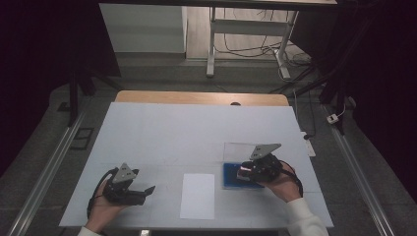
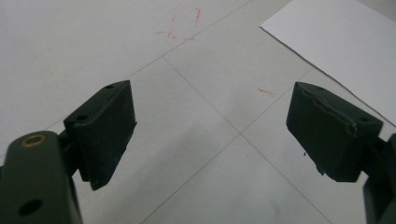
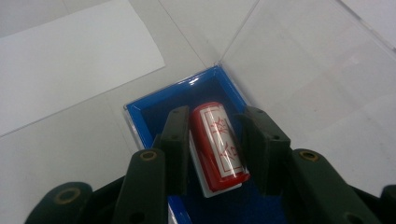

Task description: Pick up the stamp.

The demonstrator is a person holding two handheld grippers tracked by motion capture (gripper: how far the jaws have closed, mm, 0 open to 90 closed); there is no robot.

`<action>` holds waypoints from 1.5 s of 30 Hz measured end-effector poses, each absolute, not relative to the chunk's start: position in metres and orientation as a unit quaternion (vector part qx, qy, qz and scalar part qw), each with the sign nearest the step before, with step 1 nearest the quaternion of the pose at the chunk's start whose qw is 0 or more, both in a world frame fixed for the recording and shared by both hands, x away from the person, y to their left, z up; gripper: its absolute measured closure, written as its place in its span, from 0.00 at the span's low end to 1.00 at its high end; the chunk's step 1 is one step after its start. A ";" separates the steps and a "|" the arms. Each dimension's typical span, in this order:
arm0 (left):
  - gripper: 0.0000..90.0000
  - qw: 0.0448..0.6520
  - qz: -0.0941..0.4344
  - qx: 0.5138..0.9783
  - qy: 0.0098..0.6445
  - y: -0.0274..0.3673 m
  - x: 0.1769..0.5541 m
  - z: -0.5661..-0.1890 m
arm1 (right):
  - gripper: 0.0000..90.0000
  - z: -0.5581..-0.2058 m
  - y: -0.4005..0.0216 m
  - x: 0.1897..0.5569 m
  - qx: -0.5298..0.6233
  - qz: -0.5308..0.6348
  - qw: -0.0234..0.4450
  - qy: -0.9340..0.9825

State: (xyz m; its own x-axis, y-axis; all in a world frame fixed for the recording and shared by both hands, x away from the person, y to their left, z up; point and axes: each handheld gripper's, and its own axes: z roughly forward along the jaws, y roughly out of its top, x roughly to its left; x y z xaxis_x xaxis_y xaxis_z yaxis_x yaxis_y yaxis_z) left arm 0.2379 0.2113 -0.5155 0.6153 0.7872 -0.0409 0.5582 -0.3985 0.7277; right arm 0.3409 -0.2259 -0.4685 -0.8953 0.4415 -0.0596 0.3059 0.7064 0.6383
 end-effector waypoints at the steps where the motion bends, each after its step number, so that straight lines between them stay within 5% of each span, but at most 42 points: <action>1: 0.18 0.365 0.157 0.821 0.410 0.211 0.238 -0.516 | 0.70 -0.468 -0.226 0.341 0.204 0.325 0.104 0.918; 45: 0.18 0.359 0.160 0.822 0.411 0.213 0.237 -0.517 | 0.79 -0.465 -0.230 0.342 0.201 0.326 0.106 0.918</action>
